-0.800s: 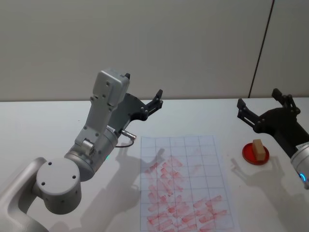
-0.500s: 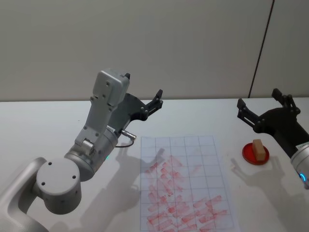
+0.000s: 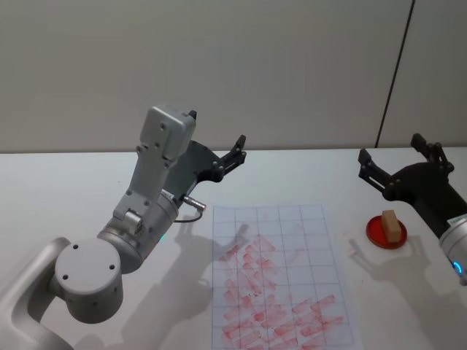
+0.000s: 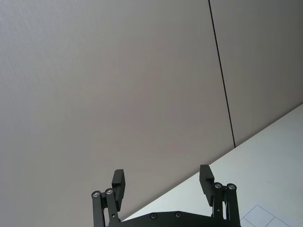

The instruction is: Use the one hand to pick up the stamp and affix it onto the A4 paper.

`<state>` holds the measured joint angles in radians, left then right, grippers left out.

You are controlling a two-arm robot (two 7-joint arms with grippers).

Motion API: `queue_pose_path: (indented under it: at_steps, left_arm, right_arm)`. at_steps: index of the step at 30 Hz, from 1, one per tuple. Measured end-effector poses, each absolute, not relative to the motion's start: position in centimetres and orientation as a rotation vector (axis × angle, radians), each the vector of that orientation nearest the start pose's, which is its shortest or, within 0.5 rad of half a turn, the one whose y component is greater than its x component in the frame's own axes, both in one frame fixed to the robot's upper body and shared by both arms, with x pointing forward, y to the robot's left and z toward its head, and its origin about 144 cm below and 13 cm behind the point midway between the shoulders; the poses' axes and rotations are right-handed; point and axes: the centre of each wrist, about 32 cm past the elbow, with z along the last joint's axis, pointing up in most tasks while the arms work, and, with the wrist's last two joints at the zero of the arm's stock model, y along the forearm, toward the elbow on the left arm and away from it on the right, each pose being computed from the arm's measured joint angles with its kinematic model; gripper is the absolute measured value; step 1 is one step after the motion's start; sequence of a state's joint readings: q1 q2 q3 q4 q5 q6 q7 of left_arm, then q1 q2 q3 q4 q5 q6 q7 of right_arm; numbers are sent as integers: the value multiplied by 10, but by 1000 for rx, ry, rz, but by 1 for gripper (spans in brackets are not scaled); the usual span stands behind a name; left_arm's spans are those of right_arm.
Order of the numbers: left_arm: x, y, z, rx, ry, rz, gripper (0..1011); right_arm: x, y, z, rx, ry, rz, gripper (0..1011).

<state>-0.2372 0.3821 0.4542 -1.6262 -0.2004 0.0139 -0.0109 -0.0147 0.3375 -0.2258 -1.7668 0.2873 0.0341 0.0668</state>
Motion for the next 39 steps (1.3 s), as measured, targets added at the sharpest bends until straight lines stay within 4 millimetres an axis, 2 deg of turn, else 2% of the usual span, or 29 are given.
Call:
queue_pose_path:
  at_steps: [23,39]
  left_arm:
    - [492,198,1204,61,-267,1124,1001]
    - [492,198,1204,61,-268,1124,1001]
  right_arm:
    - [445,-236,1190,-3,-62,-1261,1001]
    - [459,-226,1186,-190,63,-1390,1001]
